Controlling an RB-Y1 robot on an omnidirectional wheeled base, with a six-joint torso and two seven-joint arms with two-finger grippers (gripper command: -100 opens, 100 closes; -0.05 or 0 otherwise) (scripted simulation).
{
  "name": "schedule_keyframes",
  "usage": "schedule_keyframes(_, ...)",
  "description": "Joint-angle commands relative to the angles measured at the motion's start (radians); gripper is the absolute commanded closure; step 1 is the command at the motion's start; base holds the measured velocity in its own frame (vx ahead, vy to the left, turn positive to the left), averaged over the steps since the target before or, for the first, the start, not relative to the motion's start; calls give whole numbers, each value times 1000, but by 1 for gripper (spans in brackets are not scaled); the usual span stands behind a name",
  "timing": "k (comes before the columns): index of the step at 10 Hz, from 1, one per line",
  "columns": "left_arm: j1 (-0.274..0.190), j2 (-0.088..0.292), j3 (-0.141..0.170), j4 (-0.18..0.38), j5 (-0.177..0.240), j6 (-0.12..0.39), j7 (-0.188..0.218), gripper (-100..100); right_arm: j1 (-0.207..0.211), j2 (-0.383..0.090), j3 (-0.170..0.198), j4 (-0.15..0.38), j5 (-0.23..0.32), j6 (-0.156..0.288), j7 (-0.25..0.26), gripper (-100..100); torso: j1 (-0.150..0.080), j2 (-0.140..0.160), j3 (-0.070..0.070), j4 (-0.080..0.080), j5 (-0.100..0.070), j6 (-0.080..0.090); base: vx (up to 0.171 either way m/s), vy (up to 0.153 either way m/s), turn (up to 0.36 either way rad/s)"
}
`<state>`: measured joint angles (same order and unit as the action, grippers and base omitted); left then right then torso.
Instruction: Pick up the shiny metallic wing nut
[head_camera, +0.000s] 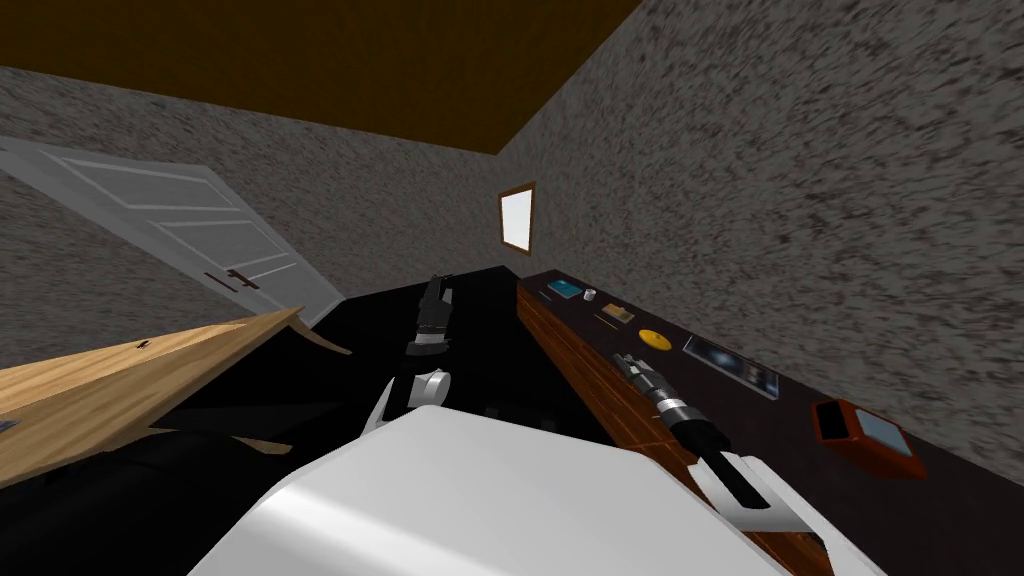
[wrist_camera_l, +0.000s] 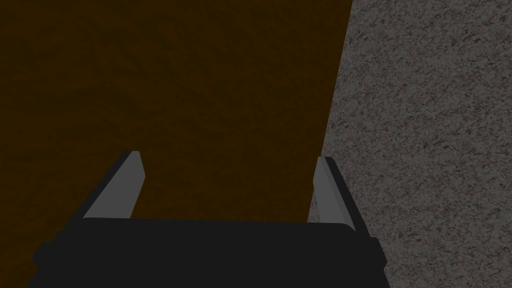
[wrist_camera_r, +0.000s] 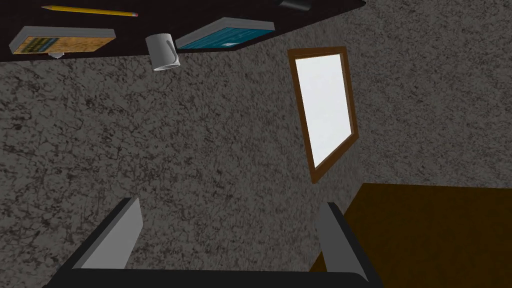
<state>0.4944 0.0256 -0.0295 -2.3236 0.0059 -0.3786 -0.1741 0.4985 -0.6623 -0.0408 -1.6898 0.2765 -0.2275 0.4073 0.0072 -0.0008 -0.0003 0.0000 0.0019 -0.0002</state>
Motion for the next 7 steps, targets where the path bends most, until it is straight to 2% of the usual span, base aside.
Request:
schedule_keyframes(1,0,0,0,0,0,0,0,0,-3,-15,7,50,10,-1,16,-100,0,0,0,0,0,0,42,100,92)
schedule_keyframes(2,0,0,0,0,0,0,0,0,-3,-15,7,71,10,-1,16,-100,-1,0,0,0,0,1,6,47,-35)
schedule_keyframes(3,0,0,0,0,0,0,0,0,-2,-50,28,112,31,23,36,-100,-4,2,1,0,-1,1,-1,82,161)
schedule_keyframes(4,0,0,0,0,0,0,0,0,-2,-50,28,134,31,23,36,-100,-3,3,2,1,-1,0,21,79,124)
schedule_keyframes(5,0,0,0,0,0,0,0,0,-1,-84,53,181,50,46,56,-100,-3,2,1,0,-1,1,54,87,202)
schedule_keyframes(6,0,0,0,0,0,0,0,0,-1,-84,53,197,50,46,56,-100,-3,1,0,0,-1,0,60,76,88)
schedule_keyframes(7,0,0,0,0,0,0,0,0,-1,-118,81,235,68,69,73,-100,-3,0,0,0,0,1,79,91,195)
